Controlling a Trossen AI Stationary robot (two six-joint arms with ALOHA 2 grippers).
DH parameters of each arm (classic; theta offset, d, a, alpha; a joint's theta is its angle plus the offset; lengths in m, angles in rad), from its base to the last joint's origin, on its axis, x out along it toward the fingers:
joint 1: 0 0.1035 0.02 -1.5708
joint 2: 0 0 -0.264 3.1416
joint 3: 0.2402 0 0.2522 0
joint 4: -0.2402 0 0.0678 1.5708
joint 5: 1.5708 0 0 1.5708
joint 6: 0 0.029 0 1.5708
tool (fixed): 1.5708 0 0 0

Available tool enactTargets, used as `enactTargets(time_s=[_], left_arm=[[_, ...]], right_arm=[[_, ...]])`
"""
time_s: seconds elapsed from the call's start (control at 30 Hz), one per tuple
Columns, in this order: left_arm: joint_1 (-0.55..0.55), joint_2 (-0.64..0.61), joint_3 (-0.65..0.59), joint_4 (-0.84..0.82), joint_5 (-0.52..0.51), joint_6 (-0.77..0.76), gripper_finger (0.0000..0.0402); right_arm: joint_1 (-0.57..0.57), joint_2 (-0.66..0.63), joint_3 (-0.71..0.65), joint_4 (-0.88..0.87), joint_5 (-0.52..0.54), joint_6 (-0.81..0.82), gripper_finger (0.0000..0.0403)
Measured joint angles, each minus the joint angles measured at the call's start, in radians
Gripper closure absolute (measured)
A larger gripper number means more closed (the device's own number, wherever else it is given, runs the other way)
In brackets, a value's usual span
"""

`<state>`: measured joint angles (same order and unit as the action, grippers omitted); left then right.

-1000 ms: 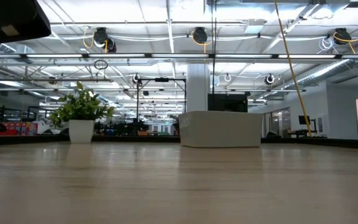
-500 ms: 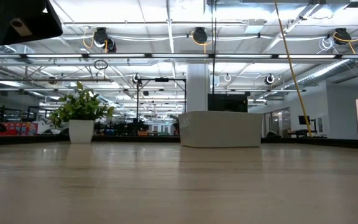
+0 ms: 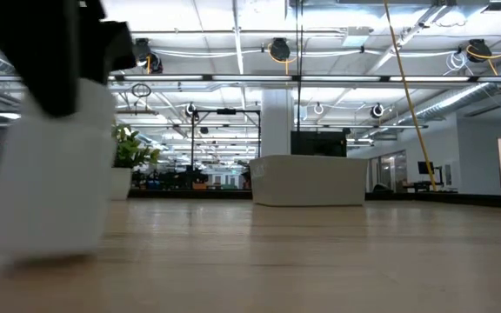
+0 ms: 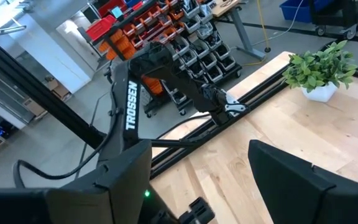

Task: Pick and place pill bottles into a basket
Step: Put the white pill bottle into the gray container

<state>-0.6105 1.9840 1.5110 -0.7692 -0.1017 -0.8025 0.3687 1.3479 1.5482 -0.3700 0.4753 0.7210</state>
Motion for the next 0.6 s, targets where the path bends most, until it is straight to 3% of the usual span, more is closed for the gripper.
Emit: enactTargets(time_s=[0.33,0.6], left_arm=[[0.163,-0.147,0.0,-0.04,0.002,0.133,0.0233],[0.348,-0.287,0.001,-0.071,0.018,0.204,0.0236]], right_arm=[[0.01,-0.042,0.0,0.001,0.011,-0.051,0.014],[0.094,-0.124,-0.007,-0.002,0.224,-0.267,0.014]])
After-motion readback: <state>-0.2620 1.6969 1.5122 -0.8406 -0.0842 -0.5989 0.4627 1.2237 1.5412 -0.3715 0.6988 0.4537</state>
